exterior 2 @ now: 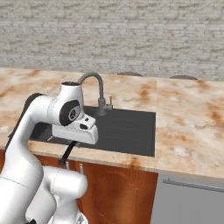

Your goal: Pick up the dish brush and dish brush from the sink, and place them back in the cabinet, and close the cabinet doors.

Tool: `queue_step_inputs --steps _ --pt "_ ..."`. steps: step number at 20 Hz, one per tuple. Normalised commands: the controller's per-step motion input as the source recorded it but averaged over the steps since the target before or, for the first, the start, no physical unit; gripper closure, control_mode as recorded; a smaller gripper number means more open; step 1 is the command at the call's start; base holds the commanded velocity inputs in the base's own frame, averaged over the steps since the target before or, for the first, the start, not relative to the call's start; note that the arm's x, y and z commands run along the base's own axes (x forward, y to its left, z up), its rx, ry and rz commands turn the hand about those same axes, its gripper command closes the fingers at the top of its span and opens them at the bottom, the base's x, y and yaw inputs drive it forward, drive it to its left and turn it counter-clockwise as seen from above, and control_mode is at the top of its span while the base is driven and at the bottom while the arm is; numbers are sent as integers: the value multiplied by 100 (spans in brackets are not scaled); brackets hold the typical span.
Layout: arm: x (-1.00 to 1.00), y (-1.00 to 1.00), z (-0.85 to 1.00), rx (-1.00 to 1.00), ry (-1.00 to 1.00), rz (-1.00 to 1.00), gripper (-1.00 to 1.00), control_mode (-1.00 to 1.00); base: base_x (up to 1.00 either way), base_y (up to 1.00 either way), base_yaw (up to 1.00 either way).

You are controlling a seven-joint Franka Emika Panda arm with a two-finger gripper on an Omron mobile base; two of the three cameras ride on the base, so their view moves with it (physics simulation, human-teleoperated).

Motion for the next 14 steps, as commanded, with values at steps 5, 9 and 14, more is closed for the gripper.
queue_step_inputs --steps 5,9,14 --pt "0 0 0 0 0 0 100 100 -86 -27 -3" --pt "0 0 0 0 0 0 100 100 -64 -47 -16" --pt "0 0 0 0 0 0 100 100 -23 -43 -35"
